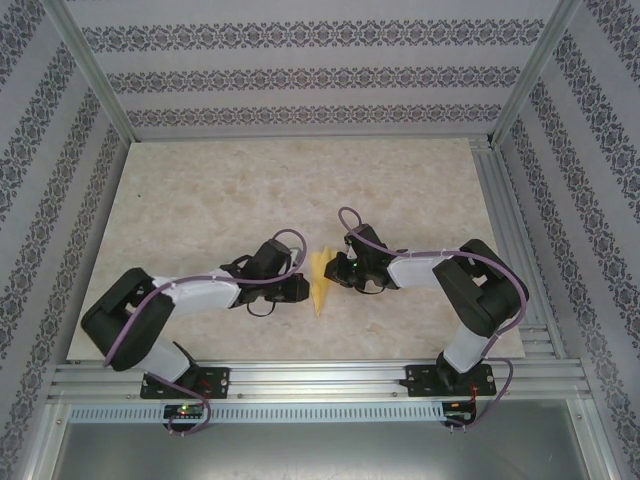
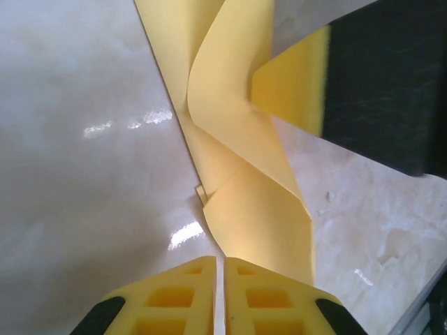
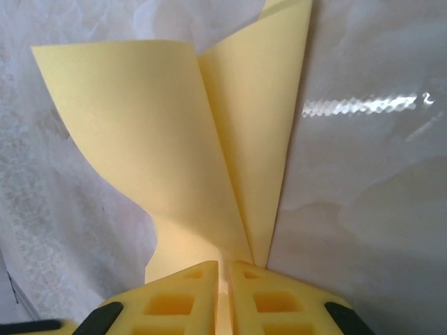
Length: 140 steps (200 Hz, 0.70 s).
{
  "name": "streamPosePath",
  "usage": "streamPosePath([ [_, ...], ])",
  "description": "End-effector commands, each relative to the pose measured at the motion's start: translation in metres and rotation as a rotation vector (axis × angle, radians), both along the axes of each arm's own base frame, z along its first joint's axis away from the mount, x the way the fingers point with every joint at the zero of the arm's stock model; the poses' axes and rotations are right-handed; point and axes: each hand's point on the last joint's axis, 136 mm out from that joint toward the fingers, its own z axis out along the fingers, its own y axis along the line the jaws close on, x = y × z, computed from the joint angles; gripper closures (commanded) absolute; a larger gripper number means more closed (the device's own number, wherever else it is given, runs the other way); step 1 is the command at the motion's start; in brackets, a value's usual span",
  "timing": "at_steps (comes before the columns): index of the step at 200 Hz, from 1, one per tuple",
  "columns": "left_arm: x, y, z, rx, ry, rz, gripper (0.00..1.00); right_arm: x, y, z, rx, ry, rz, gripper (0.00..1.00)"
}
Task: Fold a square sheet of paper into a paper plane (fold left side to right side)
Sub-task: Fold the wing for the fifth time at the center of the table.
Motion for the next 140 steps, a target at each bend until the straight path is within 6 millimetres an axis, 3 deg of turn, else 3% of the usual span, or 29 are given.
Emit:
streamPosePath([
  [1,-0.001,0.021,0.014,0.051,-0.041,0.028,0.84,-0.008,-0.013,-0.017,-0.091,0.029,-0.015,0.87],
  [21,0.003,0.014,0.04,-0.044,-0.075,0.047,0.81,-0.008,-0.013,-0.015,-0.091,0.026,-0.014,0.86],
  [57,0.007,-0.027,0.071,-0.249,-0.058,-0.007,0.83,-0.008,-0.012,-0.015,-0.087,0.023,-0.015,0.86],
  [96,-0.001,-0.054,0.064,-0.327,-0.001,-0.029,0.85,-0.007,-0.012,-0.016,-0.086,0.026,-0.017,0.86],
  [140,-0.013,-0.067,0.047,-0.322,0.052,-0.041,0.86,-0.007,-0.012,-0.017,-0.085,0.028,-0.02,0.86],
])
